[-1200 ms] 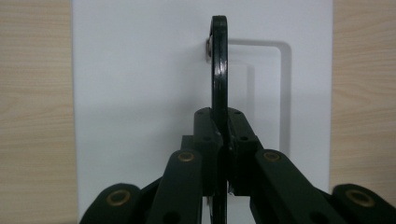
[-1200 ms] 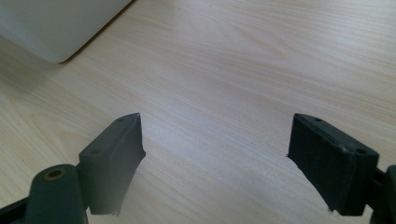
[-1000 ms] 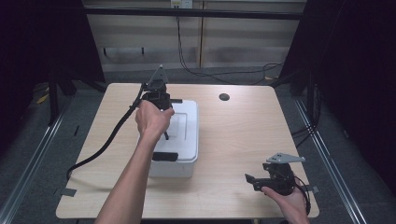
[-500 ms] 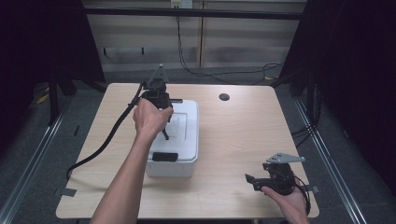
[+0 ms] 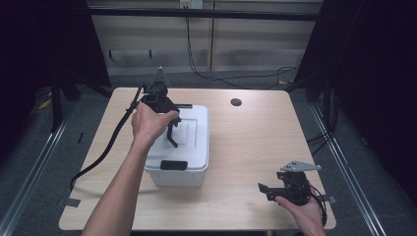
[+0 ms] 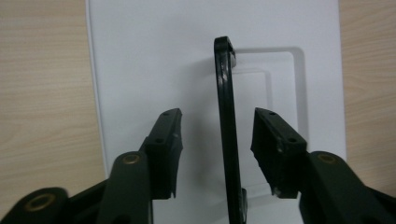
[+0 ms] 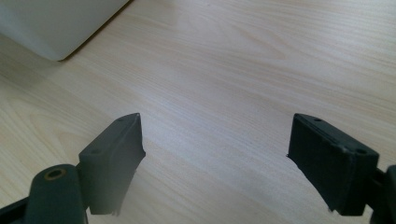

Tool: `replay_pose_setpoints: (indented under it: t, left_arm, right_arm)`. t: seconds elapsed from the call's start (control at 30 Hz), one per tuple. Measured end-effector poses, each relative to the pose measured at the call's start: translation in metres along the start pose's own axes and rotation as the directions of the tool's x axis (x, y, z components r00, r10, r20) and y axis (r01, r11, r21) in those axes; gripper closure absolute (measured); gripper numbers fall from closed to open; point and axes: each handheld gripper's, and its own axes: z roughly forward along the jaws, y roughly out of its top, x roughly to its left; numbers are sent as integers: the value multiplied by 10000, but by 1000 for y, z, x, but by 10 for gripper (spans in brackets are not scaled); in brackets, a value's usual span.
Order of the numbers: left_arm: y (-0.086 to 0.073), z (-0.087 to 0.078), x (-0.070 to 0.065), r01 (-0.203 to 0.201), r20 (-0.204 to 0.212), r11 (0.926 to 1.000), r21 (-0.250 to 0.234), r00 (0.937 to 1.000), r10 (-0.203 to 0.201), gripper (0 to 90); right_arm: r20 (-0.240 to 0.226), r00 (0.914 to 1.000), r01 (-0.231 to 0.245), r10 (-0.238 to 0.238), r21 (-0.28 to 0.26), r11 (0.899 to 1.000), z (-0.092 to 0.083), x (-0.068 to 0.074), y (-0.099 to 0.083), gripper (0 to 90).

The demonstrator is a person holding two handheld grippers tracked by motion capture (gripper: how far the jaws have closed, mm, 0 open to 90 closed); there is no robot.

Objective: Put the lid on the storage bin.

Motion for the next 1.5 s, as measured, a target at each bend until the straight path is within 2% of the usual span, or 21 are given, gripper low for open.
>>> replay_pose_setpoints:
  t: [0.1, 0.2, 0.27, 0.33, 0.43, 0.5, 0.57, 0.67, 0.73, 0.77, 0.8, 0.97, 1.0, 1.03, 1.1, 1.13, 1.23, 1.27, 1.3, 1.37, 1.5]
  left_arm:
    - [0, -2, 7, -382, -93, 9991, -188, 9992, 381, 411]
    - [-1, -7, 8, -628, 212, 9973, -394, 9977, 636, 386]
    - [-2, -10, 8, -897, 453, 9942, -599, 9947, 925, 452]
    - [-3, -12, 9, -1174, 787, 9902, -761, 9892, 1233, 368]
    - [-5, -15, 11, -1386, 715, 9856, -973, 9867, 1458, 321]
    - [-8, -23, 14, -1824, 903, 9748, -1287, 9767, 1947, 263]
    - [-11, -29, 16, -2405, 1194, 9582, -1548, 9583, 2598, 232]
    - [-15, -35, 24, -2707, 1069, 9432, -1928, 9497, 2944, 198]
    - [-18, -37, 36, -2932, 1411, 9309, -2179, 9343, 3273, 185]
    - [-21, -38, 43, -3252, 1582, 9163, -2337, 9171, 3658, 190]
    - [-23, -38, 48, -3345, 1649, 9102, -2442, 9106, 3789, 204]
    - [-33, -37, 71, -3219, 1644, 9114, -2563, 9146, 3693, 236]
    - [-38, -36, 79, -3283, 1754, 9091, -2563, 9092, 3777, 214]
    - [-38, -36, 79, -3283, 1754, 9091, -2563, 9092, 3777, 202]
    - [-45, -36, 90, -3504, 1582, 8923, -2846, 9009, 4042, 199]
    - [-48, -36, 93, -3550, 1445, 8887, -2903, 9017, 4074, 199]
    - [-53, -36, 101, -3544, 1385, 8840, -3048, 9018, 4093, 198]
    - [-57, -34, 106, -3571, 1369, 8788, -3165, 8995, 4148, 198]
    - [-62, -32, 113, -3478, 1313, 8812, -3201, 9049, 4049, 198]
    - [-64, -30, 118, -3425, 1376, 8810, -3264, 9049, 4028, 198]
    - [-78, -25, 137, -3283, 1354, 8706, -3663, 9069, 3989, 198]
  right_arm:
    - [7, 10000, 19, -19, -20, 10000, 0, 0, 0, 174]
    - [-8, 10000, -42, 42, 18, 10000, 0, 0, 0, 174]
    - [9, 10000, -53, 53, 29, 10000, 0, 0, 0, 174]
    - [4, 10000, -23, 23, 11, 10000, 0, 0, 0, 174]
    - [3, 10000, -11, 11, -14, 10000, 0, 0, 0, 174]
    - [11, 10000, 5, -5, -40, 10000, 0, 0, 0, 174]
    - [-10, 10000, 4, -4, -34, 10000, 0, -1, 0, 173]
    - [-22, 10000, 38, -39, -75, 10000, 0, 0, 0, 174]
    - [-16, 10000, 36, -36, -74, 10000, 0, 0, 0, 174]
    - [-7, 10000, -1, 1, -61, 10000, 0, 0, 0, 174]
    - [-5, 10000, 22, -22, -51, 10000, 0, -1, 0, 174]
    - [38, 10000, -12, 12, 3, 10000, 0, 0, 0, 174]
    - [66, 10000, -53, 53, 18, 10000, 1, -1, 0, 174]
    - [66, 10000, -53, 53, 18, 10000, 1, -1, 0, 174]
    - [87, 9999, -58, 58, 5, 10000, 0, -1, 0, 174]
    - [90, 9999, -106, 106, 9, 9999, 0, -1, 0, 173]
    - [93, 9998, -147, 147, 1, 9999, 0, -1, 0, 173]
    - [98, 9998, -146, 146, 4, 9999, 0, -1, 0, 173]
    - [99, 9998, -153, 153, 6, 9999, 0, -1, 0, 172]
    - [94, 9998, -157, 157, 7, 9999, 0, -1, 0, 172]
    - [106, 9998, -150, 151, -22, 9999, 0, -1, 0, 171]
